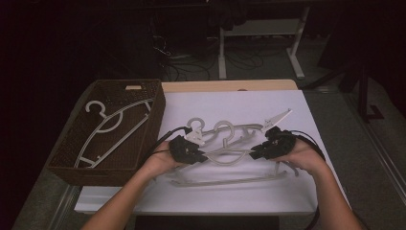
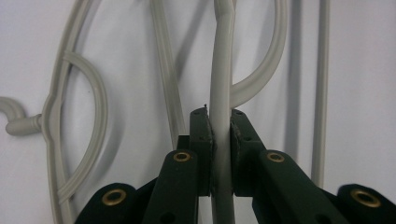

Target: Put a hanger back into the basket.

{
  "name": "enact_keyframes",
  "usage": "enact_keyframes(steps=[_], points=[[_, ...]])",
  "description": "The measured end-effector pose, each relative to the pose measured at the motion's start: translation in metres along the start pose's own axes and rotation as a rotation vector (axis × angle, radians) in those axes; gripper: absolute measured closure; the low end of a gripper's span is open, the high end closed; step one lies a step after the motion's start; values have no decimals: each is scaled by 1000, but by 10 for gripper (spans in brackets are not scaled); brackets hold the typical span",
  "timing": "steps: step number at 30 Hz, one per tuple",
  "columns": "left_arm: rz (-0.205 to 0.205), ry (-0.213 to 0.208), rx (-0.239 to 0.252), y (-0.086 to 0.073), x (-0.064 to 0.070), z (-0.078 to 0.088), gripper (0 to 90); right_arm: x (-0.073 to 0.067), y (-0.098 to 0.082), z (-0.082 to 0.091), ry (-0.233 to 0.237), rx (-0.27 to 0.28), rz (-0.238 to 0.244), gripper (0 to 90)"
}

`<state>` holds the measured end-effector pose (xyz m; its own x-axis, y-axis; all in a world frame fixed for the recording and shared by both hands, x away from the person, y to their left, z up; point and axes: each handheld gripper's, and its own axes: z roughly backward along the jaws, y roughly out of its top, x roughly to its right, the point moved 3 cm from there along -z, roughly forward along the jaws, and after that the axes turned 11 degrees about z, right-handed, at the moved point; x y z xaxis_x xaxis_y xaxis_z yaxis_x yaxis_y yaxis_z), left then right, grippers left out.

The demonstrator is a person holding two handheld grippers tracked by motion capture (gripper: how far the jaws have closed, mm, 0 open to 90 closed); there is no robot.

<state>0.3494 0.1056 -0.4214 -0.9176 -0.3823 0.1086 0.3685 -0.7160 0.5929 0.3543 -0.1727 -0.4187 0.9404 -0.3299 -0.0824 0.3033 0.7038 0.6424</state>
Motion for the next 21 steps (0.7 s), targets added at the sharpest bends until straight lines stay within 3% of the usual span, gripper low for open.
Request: enact_keyframes(steps=[2, 4, 7, 8, 11, 14, 15, 21], points=[[18, 10, 6, 1, 0, 3, 826, 1, 3, 1, -4, 36, -11, 602], [45, 17, 13, 2, 0, 7, 826, 2, 6, 6, -48, 77, -24, 457], [59, 33, 22, 4, 1, 13, 826, 2, 9, 13, -70, 116, -51, 431], [75, 55, 27, 7, 1, 23, 825, 1, 12, 20, -108, 133, -61, 370], [102, 96, 32, 13, -1, 42, 825, 1, 14, 33, -164, 172, -71, 303], [135, 138, 48, 18, -7, 66, 825, 1, 16, 45, -217, 211, -86, 267], [135, 138, 48, 18, -7, 66, 825, 1, 16, 45, -217, 211, -86, 267], [205, 204, 106, 12, -28, 115, 825, -2, 12, 57, -312, 261, -92, 217]])
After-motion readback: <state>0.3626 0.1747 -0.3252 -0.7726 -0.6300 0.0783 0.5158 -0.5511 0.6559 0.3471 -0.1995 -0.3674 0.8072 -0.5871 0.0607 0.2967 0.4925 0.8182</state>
